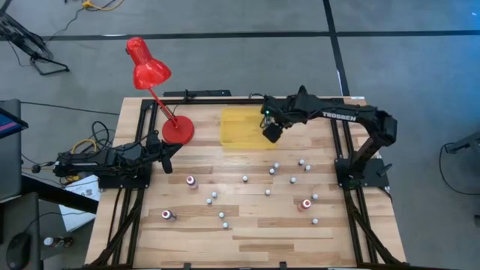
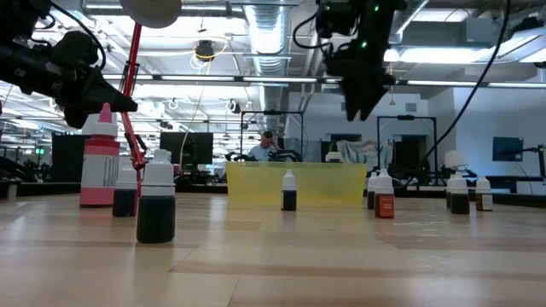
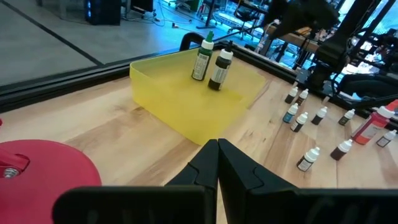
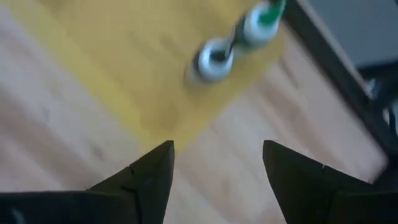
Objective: Pick & Place food coloring
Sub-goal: Put the small black food coloring bottle into the yellow bin
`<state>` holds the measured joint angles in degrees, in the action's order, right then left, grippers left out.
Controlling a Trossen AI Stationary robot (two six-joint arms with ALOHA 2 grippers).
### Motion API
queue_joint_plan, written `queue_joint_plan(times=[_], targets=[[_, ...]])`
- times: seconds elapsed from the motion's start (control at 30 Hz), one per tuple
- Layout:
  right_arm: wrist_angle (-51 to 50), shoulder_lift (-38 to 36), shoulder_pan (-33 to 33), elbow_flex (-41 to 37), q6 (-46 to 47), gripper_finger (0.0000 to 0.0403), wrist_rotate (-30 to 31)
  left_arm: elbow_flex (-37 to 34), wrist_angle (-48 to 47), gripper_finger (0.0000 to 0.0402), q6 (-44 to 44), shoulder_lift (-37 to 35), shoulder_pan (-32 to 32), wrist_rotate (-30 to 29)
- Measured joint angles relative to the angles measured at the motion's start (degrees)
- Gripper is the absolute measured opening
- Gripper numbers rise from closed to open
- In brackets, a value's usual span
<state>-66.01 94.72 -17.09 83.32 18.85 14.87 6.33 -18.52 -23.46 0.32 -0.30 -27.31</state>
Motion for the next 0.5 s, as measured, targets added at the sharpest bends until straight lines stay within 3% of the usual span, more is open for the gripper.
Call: queue_joint_plan(times=[0.23, 0.5], targets=[[-15.90, 0.01, 11.75, -1.71, 8.09, 0.0217, 0.08, -0.02, 0.01, 0.0000, -0.16, 0.00, -0.01, 3.25], [-17.21, 0.06, 25.79, -8.68, 9.79, 0.0199, 0.45, -0.02, 0.00, 0.0000, -0.16, 0.00, 0.00, 4.17]])
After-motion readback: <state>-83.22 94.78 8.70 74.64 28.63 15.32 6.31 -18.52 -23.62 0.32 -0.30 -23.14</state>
